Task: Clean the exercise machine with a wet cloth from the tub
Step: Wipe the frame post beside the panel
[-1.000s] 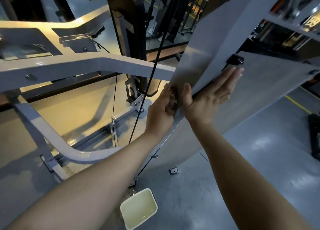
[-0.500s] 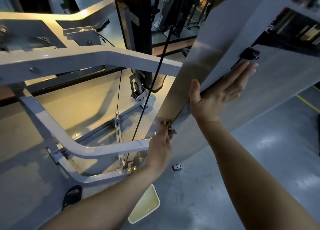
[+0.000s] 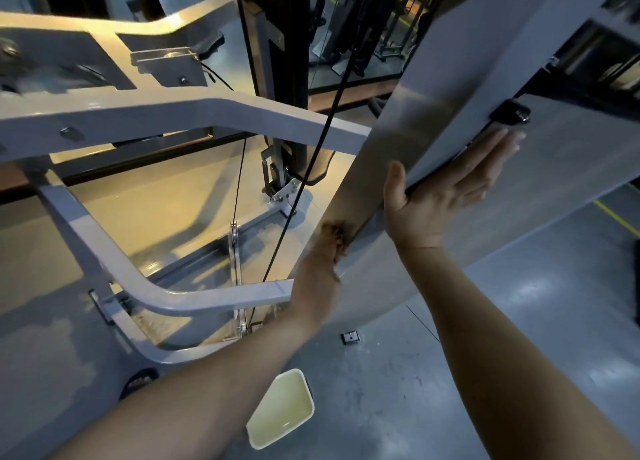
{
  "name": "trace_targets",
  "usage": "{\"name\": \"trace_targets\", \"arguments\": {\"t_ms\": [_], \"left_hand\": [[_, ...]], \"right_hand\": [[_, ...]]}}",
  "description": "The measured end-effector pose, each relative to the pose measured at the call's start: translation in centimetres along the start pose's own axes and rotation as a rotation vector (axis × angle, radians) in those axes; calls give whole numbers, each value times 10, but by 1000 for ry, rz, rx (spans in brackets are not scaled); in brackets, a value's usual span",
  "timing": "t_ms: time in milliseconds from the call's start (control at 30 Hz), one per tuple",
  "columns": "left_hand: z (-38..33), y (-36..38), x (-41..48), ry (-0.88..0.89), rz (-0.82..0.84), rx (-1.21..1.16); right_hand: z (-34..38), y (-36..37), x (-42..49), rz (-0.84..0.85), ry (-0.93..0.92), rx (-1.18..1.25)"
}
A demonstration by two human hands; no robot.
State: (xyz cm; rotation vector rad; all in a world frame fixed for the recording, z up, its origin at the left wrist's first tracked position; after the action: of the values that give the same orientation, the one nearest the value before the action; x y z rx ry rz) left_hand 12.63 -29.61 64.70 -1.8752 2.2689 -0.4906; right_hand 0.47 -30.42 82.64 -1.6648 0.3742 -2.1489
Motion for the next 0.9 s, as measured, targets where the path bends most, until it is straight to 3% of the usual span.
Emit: {"name": "trace_targets", "arguments": {"t_ms": [67, 133, 233, 333, 400, 533, 667, 767, 800, 900], "left_hand": [[25, 7, -1, -236, 159, 59], [22, -1, 5, -280, 108, 100], [-40, -16, 12, 82, -116, -27], [-59, -14, 8, 320, -140, -39], [-31, -5, 5, 251, -103, 25], [4, -3, 6, -70, -23, -19], [-58, -17, 13, 215, -128, -25], [-59, -7, 5, 394, -125, 18], [-42, -2, 5, 369, -91, 51], [16, 7, 5, 19, 60, 21]], "right_hand": [[0, 0, 0, 5, 1, 5], [1, 0, -1, 8, -3, 21], [0, 1, 0, 1, -4, 31], [-1, 2, 0, 0, -3, 24], [-1, 2, 0, 7, -1, 35], [0, 2, 0, 5, -9, 41], [0, 3, 0, -6, -9, 37], [-1, 2, 1, -10, -14, 27], [-1, 3, 1, -2, -20, 29], [-1, 4, 1, 0, -30, 41]]}}
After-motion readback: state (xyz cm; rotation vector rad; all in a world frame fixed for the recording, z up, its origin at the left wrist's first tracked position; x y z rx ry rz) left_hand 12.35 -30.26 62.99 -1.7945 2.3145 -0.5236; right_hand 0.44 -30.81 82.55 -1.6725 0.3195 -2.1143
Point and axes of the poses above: each hand's wrist, its own x-axis towards the middle knuckle, its own y-axis out of the palm, z = x × y, the point moved 6 cm from there along x, towards the middle knuckle, and after that the axes turned 6 degrees about z, right-handed, at the moved point
